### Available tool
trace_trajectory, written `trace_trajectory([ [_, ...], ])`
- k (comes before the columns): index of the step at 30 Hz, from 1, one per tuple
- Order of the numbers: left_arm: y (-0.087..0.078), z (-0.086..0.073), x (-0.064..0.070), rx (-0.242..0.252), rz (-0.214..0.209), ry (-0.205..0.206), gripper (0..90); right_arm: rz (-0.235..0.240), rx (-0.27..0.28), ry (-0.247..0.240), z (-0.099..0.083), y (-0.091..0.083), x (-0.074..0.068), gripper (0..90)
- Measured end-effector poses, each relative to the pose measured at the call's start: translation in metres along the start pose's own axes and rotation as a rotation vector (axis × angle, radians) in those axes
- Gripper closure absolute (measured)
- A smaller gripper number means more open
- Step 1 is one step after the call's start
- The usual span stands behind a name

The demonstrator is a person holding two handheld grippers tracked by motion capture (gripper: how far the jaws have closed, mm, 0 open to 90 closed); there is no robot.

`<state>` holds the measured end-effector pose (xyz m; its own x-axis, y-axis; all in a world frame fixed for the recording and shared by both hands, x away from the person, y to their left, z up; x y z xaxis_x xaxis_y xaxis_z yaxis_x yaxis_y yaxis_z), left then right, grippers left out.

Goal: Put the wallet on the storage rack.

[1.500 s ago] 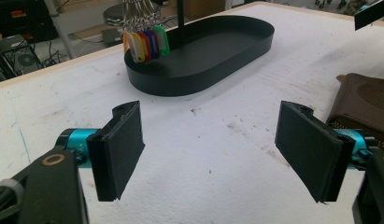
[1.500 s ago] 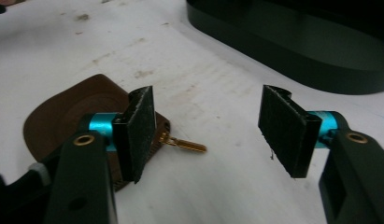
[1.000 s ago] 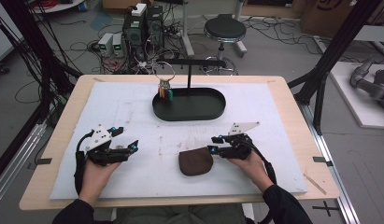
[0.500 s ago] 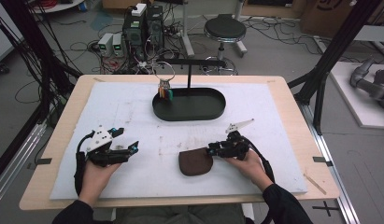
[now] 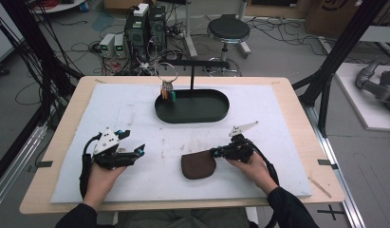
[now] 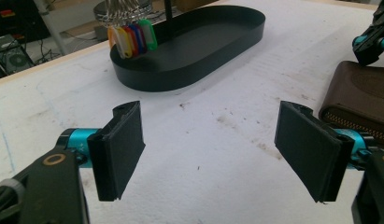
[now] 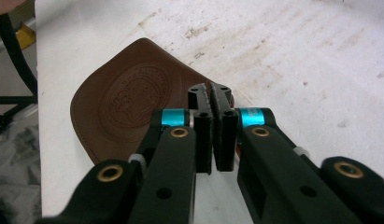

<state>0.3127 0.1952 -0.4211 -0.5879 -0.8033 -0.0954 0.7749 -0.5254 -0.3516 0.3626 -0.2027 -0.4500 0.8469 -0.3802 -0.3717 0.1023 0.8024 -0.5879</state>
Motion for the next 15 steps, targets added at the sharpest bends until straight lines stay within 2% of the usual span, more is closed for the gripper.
trace_trajectory([
  [3, 0.002, 0.001, 0.002, -0.002, -0.005, 0.008, 23.7, -0.005, 0.002, -0.008, 0.001, 0.0, -0.001, 90.0],
  [8, 0.004, 0.002, 0.005, 0.0, -0.023, 0.011, 23.8, -0.01, 0.028, -0.048, 0.004, -0.004, -0.007, 90.0],
  [10, 0.006, 0.005, 0.007, 0.016, -0.058, -0.016, 23.8, -0.015, 0.06, -0.079, 0.006, -0.007, -0.012, 90.0],
  [11, 0.006, 0.005, 0.007, 0.016, -0.058, -0.016, 23.8, -0.014, 0.069, -0.085, 0.007, -0.009, -0.013, 90.0],
  [12, 0.007, 0.006, 0.008, 0.02, -0.072, -0.016, 23.8, -0.014, 0.069, -0.085, 0.007, -0.009, -0.013, 90.0],
  [13, 0.009, 0.008, 0.01, 0.023, -0.08, -0.016, 23.7, -0.019, 0.093, -0.111, 0.009, -0.011, -0.015, 90.0],
  [14, 0.013, 0.011, 0.013, 0.03, -0.109, -0.016, 23.8, -0.018, 0.099, -0.115, 0.009, -0.013, -0.016, 90.0],
  [15, 0.013, 0.011, 0.013, 0.03, -0.109, -0.016, 23.8, -0.018, 0.111, -0.123, 0.01, -0.015, -0.017, 90.0],
])
Point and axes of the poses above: each handheld gripper's, and its own axes: y roughly forward along the jaws, z roughly out of its top, x roughly to its right, the point moved 2 cm from there along y, roughly forward along the jaws, and after that the axes turned 5 degrees about z, right-handed, at the moved point
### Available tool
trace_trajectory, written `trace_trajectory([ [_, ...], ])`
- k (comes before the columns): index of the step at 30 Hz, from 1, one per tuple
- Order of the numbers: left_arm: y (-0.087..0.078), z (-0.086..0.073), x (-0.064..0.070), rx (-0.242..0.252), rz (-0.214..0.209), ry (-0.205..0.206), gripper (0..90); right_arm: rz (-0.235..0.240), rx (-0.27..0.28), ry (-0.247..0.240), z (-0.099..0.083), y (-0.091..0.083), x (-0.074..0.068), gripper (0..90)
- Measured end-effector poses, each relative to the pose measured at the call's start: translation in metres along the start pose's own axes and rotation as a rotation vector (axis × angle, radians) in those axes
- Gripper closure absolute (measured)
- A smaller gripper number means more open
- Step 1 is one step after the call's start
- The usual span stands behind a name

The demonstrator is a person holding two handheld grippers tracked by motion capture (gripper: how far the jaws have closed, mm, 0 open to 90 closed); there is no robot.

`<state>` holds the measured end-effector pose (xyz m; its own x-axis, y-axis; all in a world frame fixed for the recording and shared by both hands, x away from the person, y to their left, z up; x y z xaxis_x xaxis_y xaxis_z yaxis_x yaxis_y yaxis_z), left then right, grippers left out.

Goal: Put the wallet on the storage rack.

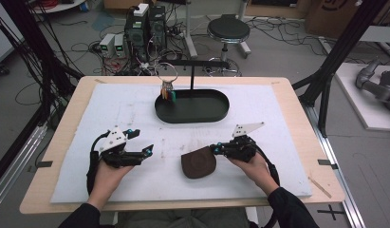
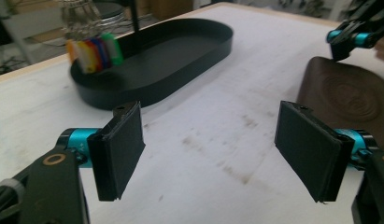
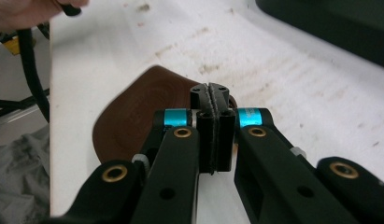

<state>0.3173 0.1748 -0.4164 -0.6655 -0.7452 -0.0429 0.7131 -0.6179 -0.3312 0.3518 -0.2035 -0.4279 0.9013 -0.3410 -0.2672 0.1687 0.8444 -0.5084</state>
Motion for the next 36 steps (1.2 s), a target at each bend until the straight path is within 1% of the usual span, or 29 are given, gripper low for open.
trace_trajectory([
  [1, 0.006, 0.003, 0.004, 0.011, -0.045, -0.024, 23.7, 0.0, 0.009, -0.015, 0.001, -0.001, -0.001, 90.0],
  [2, 0.006, 0.003, 0.004, 0.011, -0.045, -0.024, 23.8, -0.001, 0.015, -0.027, 0.002, -0.002, -0.002, 90.0],
  [3, 0.009, 0.004, 0.006, 0.012, -0.072, -0.034, 23.8, -0.001, 0.015, -0.027, 0.002, -0.002, -0.002, 90.0],
  [4, 0.017, 0.007, 0.01, -0.002, -0.135, -0.04, 24.1, -0.004, 0.018, -0.052, 0.004, -0.003, -0.007, 90.0],
  [5, 0.017, 0.007, 0.01, -0.002, -0.135, -0.04, 24.3, -0.003, 0.024, -0.07, 0.005, -0.004, -0.009, 90.0],
  [6, 0.024, 0.008, 0.015, -0.022, -0.199, -0.034, 24.6, 0.003, 0.03, -0.083, 0.005, -0.004, -0.011, 90.0],
  [7, 0.024, 0.008, 0.015, -0.022, -0.199, -0.034, 25.2, 0.003, 0.03, -0.083, 0.005, -0.004, -0.011, 90.0],
  [8, 0.028, 0.009, 0.018, -0.029, -0.221, -0.034, 25.2, 0.001, 0.035, -0.104, 0.006, -0.005, -0.012, 90.0],
  [9, 0.036, 0.009, 0.022, -0.044, -0.276, -0.04, 25.4, 0.01, 0.043, -0.127, 0.007, -0.006, -0.015, 90.0],
  [10, 0.036, 0.009, 0.022, -0.044, -0.276, -0.04, 25.7, 0.014, 0.046, -0.14, 0.007, -0.007, -0.016, 90.0],
  [11, 0.04, 0.01, 0.025, -0.049, -0.309, -0.047, 25.7, 0.014, 0.046, -0.14, 0.007, -0.007, -0.016, 90.0],
  [12, 0.043, 0.01, 0.027, -0.062, -0.335, -0.044, 26.0, 0.015, 0.047, -0.153, 0.007, -0.007, -0.017, 90.0],
  [13, 0.047, 0.01, 0.029, -0.072, -0.349, -0.038, 26.7, 0.024, 0.05, -0.172, 0.008, -0.008, -0.02, 90.0],
  [14, 0.05, 0.011, 0.032, -0.082, -0.363, -0.032, 26.7, 0.024, 0.05, -0.172, 0.008, -0.008, -0.02, 90.0],
  [15, 0.053, 0.011, 0.034, -0.09, -0.377, -0.03, 26.7, 0.034, 0.054, -0.192, 0.008, -0.009, -0.021, 90.0],
  [16, 0.057, 0.011, 0.036, -0.1, -0.394, -0.029, 26.7, 0.042, 0.053, -0.2, 0.009, -0.01, -0.022, 90.0],
  [18, 0.065, 0.009, 0.042, -0.135, -0.413, -0.019, 26.7, 0.04, 0.048, -0.216, 0.009, -0.01, -0.024, 90.0],
  [19, 0.065, 0.009, 0.042, -0.135, -0.413, -0.019, 26.6, 0.041, 0.049, -0.223, 0.009, -0.01, -0.024, 90.0],
  [20, 0.069, 0.008, 0.045, -0.157, -0.42, -0.008, 26.7, 0.045, 0.05, -0.229, 0.009, -0.01, -0.024, 90.0],
  [22, 0.072, 0.007, 0.046, -0.166, -0.424, -0.007, 26.7, 0.046, 0.052, -0.23, 0.01, -0.01, -0.025, 90.0],
  [23, 0.076, 0.005, 0.048, -0.185, -0.43, 0.002, 27.3, 0.05, 0.052, -0.238, 0.01, -0.011, -0.025, 90.0],
  [25, 0.078, 0.005, 0.049, -0.192, -0.436, 0.004, 30.9, 0.055, 0.053, -0.24, 0.01, -0.011, -0.026, 90.0],
  [26, 0.08, 0.004, 0.05, -0.2, -0.447, 0.009, 33.4, 0.055, 0.054, -0.246, 0.01, -0.011, -0.027, 90.0],
  [27, 0.082, 0.003, 0.052, -0.21, -0.466, 0.016, 33.4, 0.055, 0.054, -0.246, 0.01, -0.011, -0.027, 90.0],
  [28, 0.082, 0.003, 0.054, -0.222, -0.48, 0.031, 37.7, 0.056, 0.055, -0.251, 0.01, -0.011, -0.027, 90.0],
  [29, 0.083, 0.001, 0.057, -0.239, -0.507, 0.051, 43.5, 0.061, 0.051, -0.257, 0.01, -0.012, -0.027, 90.0],
  [33, 0.082, 0.002, 0.058, -0.24, -0.501, 0.066, 48.3, 0.068, 0.049, -0.258, 0.009, -0.012, -0.026, 90.0],
  [34, 0.08, 0.002, 0.058, -0.237, -0.496, 0.082, 50.5, 0.07, 0.051, -0.26, 0.009, -0.012, -0.027, 90.0],
  [36, 0.078, 0.002, 0.06, -0.228, -0.486, 0.1, 53.6, 0.072, 0.05, -0.262, 0.009, -0.012, -0.027, 90.0],
])
Point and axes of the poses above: each handheld gripper's, and its own axes: y roughly forward along the jaws, z roughly out of its top, x roughly to its right, the point moved 2 cm from there along y, roughly forward along the jaws, and after that the axes turned 5 degrees about z, right-handed, at the moved point
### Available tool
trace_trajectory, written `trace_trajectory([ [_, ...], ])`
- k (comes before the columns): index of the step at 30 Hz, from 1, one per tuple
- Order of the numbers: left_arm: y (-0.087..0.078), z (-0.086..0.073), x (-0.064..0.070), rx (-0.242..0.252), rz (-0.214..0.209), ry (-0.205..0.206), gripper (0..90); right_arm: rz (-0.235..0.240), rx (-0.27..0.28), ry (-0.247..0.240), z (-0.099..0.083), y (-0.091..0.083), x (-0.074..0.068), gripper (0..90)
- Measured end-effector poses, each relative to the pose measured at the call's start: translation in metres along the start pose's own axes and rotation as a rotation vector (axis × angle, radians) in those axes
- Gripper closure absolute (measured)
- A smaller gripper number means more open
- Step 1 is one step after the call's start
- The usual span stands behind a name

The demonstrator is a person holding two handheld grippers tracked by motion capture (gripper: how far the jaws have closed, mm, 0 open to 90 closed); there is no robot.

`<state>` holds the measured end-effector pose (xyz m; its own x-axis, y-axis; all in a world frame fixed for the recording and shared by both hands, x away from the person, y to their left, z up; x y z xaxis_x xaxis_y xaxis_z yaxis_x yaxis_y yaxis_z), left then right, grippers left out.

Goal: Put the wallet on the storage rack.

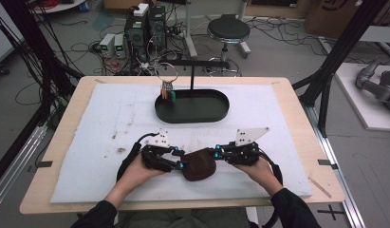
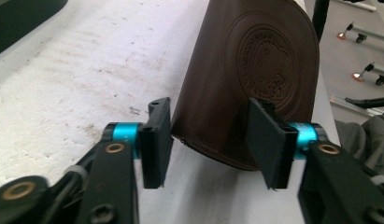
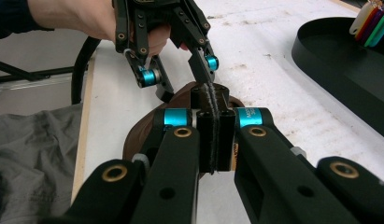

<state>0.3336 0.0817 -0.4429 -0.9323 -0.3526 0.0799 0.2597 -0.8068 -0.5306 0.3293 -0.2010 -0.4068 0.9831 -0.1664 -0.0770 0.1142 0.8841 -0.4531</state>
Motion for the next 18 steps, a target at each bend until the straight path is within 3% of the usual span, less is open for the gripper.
trace_trajectory([
  [11, -0.01, -0.002, 0.012, 0.04, 0.071, 0.082, 69.2, 0.026, -0.004, -0.006, -0.001, -0.002, 0.001, 89.1],
  [15, -0.012, -0.003, 0.013, 0.052, 0.076, 0.096, 71.6, 0.046, -0.004, 0.008, -0.002, -0.002, 0.002, 81.4],
  [16, -0.012, -0.002, 0.015, 0.06, 0.079, 0.105, 72.1, 0.049, 0.009, 0.019, -0.002, -0.002, 0.003, 73.2],
  [17, -0.012, -0.001, 0.016, 0.064, 0.081, 0.113, 72.1, 0.049, 0.009, 0.019, -0.002, -0.002, 0.003, 73.2],
  [18, -0.012, 0.0, 0.018, 0.074, 0.082, 0.131, 72.7, 0.046, 0.022, 0.045, -0.002, -0.004, 0.004, 65.2],
])
Point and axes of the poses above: each handheld gripper's, and its own axes: y roughly forward along the jaws, z roughly out of its top, x roughly to its right, the point moved 2 cm from there along y, roughly forward along the jaws, and after that the axes turned 5 degrees about z, right-handed, at the moved point
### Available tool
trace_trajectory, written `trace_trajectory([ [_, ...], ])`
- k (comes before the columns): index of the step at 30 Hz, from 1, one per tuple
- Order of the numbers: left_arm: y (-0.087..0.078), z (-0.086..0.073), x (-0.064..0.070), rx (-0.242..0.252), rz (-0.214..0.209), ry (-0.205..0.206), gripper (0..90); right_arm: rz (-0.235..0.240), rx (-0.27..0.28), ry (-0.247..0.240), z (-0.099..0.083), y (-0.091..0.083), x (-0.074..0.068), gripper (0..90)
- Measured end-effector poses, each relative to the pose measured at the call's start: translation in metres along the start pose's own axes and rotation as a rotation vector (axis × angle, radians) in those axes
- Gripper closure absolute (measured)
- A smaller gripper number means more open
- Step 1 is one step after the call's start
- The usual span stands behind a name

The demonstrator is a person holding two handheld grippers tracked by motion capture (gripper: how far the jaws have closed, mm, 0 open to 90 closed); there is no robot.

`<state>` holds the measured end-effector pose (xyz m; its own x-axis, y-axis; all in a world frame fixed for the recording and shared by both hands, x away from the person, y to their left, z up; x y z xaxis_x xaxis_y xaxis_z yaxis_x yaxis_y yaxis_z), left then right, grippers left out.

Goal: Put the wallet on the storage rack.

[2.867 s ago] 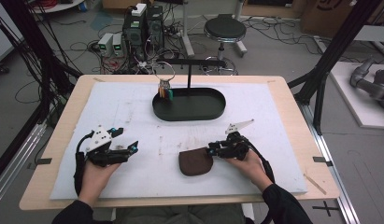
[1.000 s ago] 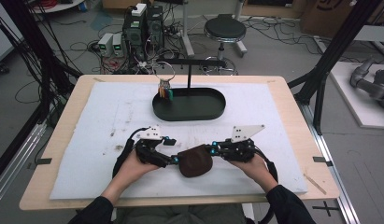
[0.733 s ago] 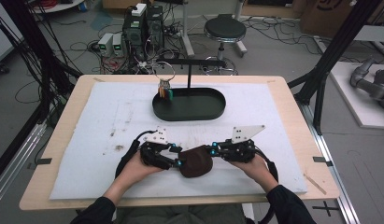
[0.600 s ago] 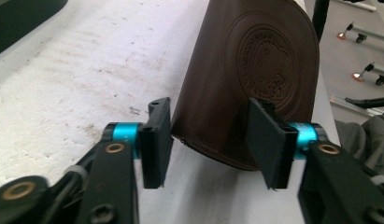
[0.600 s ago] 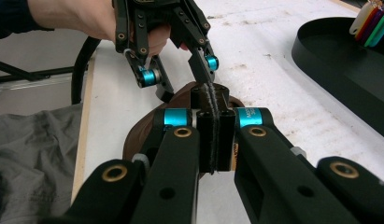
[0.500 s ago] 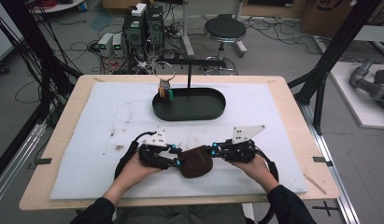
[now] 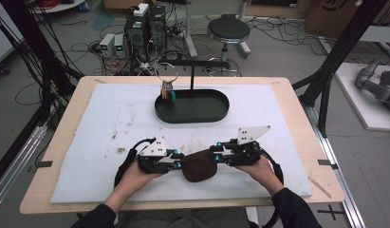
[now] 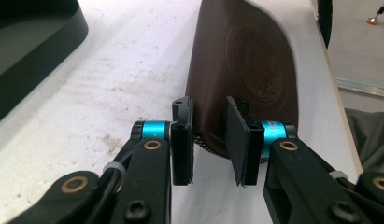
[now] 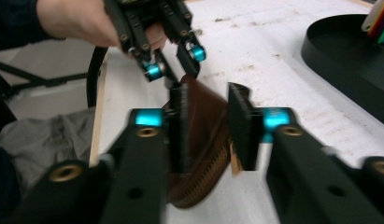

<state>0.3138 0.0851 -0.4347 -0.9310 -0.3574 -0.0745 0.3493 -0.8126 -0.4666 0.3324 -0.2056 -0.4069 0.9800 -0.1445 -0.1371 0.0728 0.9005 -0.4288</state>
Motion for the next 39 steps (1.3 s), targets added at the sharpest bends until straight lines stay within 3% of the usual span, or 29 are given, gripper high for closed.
trace_trajectory([
  [1, 0.0, 0.0, 0.0, 0.0, 0.0, 0.0, 72.9, 0.0, 0.0, 0.0, 0.0, 0.0, 0.0, 65.2],
  [2, 0.0, 0.001, 0.002, 0.006, 0.007, 0.011, 73.0, -0.004, 0.015, 0.037, 0.0, -0.002, 0.003, 55.8],
  [3, 0.0, 0.001, 0.002, 0.006, 0.007, 0.011, 73.1, -0.004, 0.015, 0.037, 0.0, -0.002, 0.003, 55.8],
  [4, -0.001, 0.002, 0.003, 0.013, 0.005, 0.025, 73.3, 0.011, 0.022, 0.08, -0.002, -0.002, 0.006, 51.5],
  [7, -0.003, 0.004, 0.006, 0.025, 0.005, 0.054, 73.7, 0.016, 0.012, 0.132, -0.004, 0.0, 0.011, 40.9],
  [8, -0.003, 0.004, 0.006, 0.025, 0.005, 0.054, 73.9, 0.025, 0.003, 0.158, -0.005, 0.002, 0.013, 39.9],
  [9, -0.004, 0.006, 0.009, 0.023, 0.008, 0.083, 73.9, 0.03, -0.006, 0.177, -0.006, 0.004, 0.014, 39.7],
  [11, -0.005, 0.006, 0.01, 0.029, 0.007, 0.093, 74.0, 0.04, -0.021, 0.187, -0.008, 0.006, 0.015, 38.9],
  [12, -0.005, 0.007, 0.011, 0.028, 0.007, 0.102, 74.2, 0.071, -0.045, 0.212, -0.01, 0.01, 0.016, 38.4],
  [15, -0.007, 0.008, 0.012, 0.042, -0.002, 0.111, 74.8, 0.102, -0.078, 0.222, -0.012, 0.015, 0.015, 41.2],
  [16, -0.007, 0.008, 0.012, 0.042, -0.002, 0.111, 74.9, 0.102, -0.078, 0.222, -0.012, 0.015, 0.015, 41.2],
  [18, -0.007, 0.007, 0.012, 0.046, -0.005, 0.11, 74.8, 0.137, -0.111, 0.214, -0.014, 0.018, 0.016, 52.9],
  [22, -0.008, 0.007, 0.012, 0.044, -0.007, 0.094, 71.4, 0.156, -0.106, 0.176, -0.013, 0.017, 0.013, 62.2],
  [24, -0.008, 0.006, 0.01, 0.05, -0.008, 0.073, 65.9, 0.163, -0.094, 0.158, -0.011, 0.015, 0.012, 65.4],
  [25, -0.006, 0.005, 0.009, 0.047, -0.011, 0.02, 58.7, 0.168, -0.088, 0.146, -0.01, 0.014, 0.01, 66.6],
  [26, -0.005, 0.005, 0.007, 0.045, -0.013, -0.006, 52.5, 0.16, -0.078, 0.13, -0.009, 0.013, 0.009, 67.5],
  [30, -0.003, 0.004, 0.004, 0.043, -0.014, -0.041, 40.6, 0.136, -0.062, 0.11, -0.007, 0.009, 0.007, 68.5],
  [32, -0.001, 0.003, 0.001, 0.045, -0.036, -0.082, 37.4, 0.137, -0.028, 0.085, -0.004, 0.005, 0.006, 68.7],
  [39, 0.004, 0.007, 0.006, 0.073, -0.097, -0.104, 34.8, 0.121, 0.018, 0.024, 0.002, -0.001, 0.0, 68.7],
])
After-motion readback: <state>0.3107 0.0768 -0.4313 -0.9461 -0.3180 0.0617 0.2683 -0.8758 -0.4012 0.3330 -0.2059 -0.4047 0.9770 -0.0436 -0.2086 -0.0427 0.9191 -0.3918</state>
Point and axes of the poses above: each handheld gripper's, and its own axes: y roughly forward along the jaws, z roughly out of its top, x roughly to its right, the point moved 2 cm from there along y, roughly forward along the jaws, and after that the axes turned 5 degrees about z, right-handed, at the moved point
